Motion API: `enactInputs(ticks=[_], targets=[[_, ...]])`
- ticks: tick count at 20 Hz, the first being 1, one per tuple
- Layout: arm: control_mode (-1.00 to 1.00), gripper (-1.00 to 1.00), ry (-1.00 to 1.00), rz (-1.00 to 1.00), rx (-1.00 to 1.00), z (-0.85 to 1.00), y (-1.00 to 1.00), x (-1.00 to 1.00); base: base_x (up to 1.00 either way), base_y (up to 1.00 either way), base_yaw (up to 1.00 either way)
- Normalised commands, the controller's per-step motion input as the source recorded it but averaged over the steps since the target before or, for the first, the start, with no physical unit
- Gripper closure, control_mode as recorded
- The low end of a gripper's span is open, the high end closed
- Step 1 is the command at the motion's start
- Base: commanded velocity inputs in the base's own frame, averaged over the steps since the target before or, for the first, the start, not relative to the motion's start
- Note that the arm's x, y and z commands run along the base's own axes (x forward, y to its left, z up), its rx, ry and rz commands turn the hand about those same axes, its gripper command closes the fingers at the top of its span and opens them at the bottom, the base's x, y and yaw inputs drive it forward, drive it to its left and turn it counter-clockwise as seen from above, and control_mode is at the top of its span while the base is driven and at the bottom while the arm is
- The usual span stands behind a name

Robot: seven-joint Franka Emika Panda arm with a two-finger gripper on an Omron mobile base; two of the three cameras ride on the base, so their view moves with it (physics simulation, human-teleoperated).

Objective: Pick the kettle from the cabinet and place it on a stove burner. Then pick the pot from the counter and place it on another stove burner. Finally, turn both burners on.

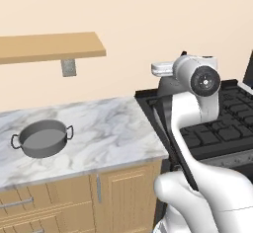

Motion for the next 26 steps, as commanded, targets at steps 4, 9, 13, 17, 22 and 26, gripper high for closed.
enactInputs(ticks=[4, 9, 13, 17, 22, 26], targets=[[1.00, 1.00, 0.00, 0.00, 0.00, 0.00, 0.00, 0.00, 0.57, -0.22, 0.04], [1.00, 1.00, 0.00, 0.00, 0.00, 0.00, 0.00, 0.00, 0.52, -0.46, 0.01], [1.00, 1.00, 0.00, 0.00, 0.00, 0.00, 0.00, 0.00, 0.28, -0.66, 0.00], [1.00, 1.00, 0.00, 0.00, 0.00, 0.00, 0.00, 0.00, 0.10, -0.67, 0.00], [1.00, 1.00, 0.00, 0.00, 0.00, 0.00, 0.00, 0.00, -0.70, -0.71, -0.05], [1.00, 1.00, 0.00, 0.00, 0.00, 0.00, 0.00, 0.00, -0.02, -0.48, -0.01]])
